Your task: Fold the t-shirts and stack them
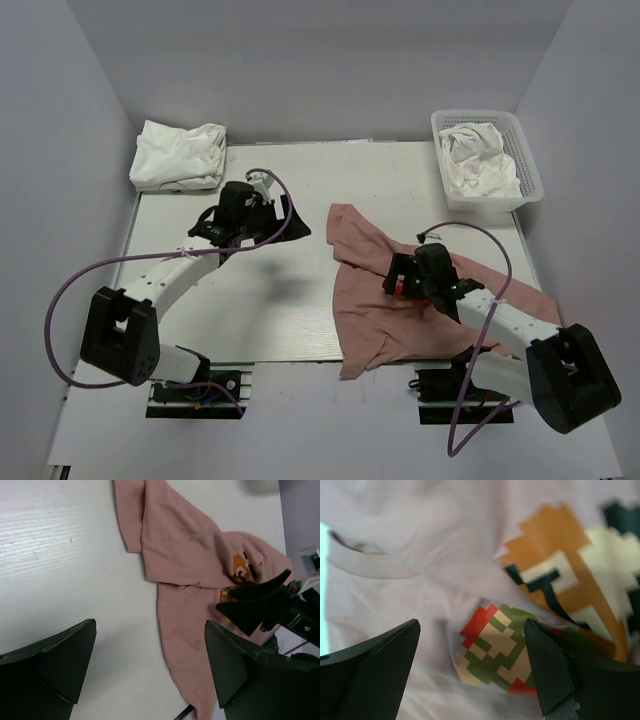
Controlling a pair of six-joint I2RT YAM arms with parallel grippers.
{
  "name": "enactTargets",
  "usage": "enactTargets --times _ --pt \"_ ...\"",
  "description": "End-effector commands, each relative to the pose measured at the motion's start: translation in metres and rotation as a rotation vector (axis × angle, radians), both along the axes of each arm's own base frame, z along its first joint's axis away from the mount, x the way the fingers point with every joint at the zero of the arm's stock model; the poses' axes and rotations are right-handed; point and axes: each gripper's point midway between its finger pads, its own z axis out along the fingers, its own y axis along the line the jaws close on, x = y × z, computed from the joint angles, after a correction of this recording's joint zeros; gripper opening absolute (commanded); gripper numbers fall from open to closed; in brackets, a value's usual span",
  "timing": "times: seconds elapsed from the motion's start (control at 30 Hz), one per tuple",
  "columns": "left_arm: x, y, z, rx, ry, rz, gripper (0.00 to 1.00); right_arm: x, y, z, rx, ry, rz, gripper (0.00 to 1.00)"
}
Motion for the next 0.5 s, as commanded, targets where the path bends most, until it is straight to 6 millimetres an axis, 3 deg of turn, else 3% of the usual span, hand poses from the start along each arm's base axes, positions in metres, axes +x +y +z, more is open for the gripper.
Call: enactTargets --times 0.0,0.07,0.1,0.17,0.2,0.27,0.3,0.33,0.37,0.4,0.43,0.47 --pt "-0.002 0.018 0.001 0.057 -0.020 0.068 0.99 0.007 0.043 0.001 0.135 -0.024 0.157 0.90" --pt "-0.005 0.028 -0.005 0.086 0.003 0.098 0.99 0.006 0.058 -0.001 0.139 -0.014 0.215 0.90" --pt "-0.008 0.031 -0.008 0.092 0.004 0.106 0.99 0.004 0.068 -0.016 0.126 0.053 0.250 0.90" --pt "-0.014 0.040 -0.019 0.111 0.039 0.137 0.99 0.016 0.100 0.000 0.166 0.026 0.326 0.90" --pt "-0.015 0.044 -0.021 0.117 0.043 0.159 0.99 0.008 0.114 -0.018 0.164 0.089 0.376 0.90" --pt "-0.016 0.049 -0.028 0.136 0.062 0.189 0.99 0.028 0.149 0.005 0.205 0.038 0.432 0.90" --pt "-0.018 0.053 -0.031 0.156 0.073 0.204 0.99 0.016 0.165 -0.011 0.188 0.086 0.481 0.90" --pt "-0.021 0.061 -0.038 0.188 0.101 0.234 0.99 0.037 0.191 0.016 0.216 0.008 0.519 0.90" --pt "-0.022 0.064 -0.040 0.203 0.110 0.243 0.99 0.038 0.203 0.021 0.218 -0.005 0.541 0.90" --pt "-0.024 0.066 -0.040 0.212 0.111 0.252 0.99 0.041 0.209 0.010 0.199 0.013 0.545 0.90" --pt "-0.024 0.072 -0.042 0.231 0.119 0.278 0.99 0.060 0.230 0.038 0.233 -0.058 0.561 0.90" --pt "-0.027 0.074 -0.046 0.243 0.140 0.290 0.99 0.066 0.236 0.043 0.252 -0.065 0.569 0.90"
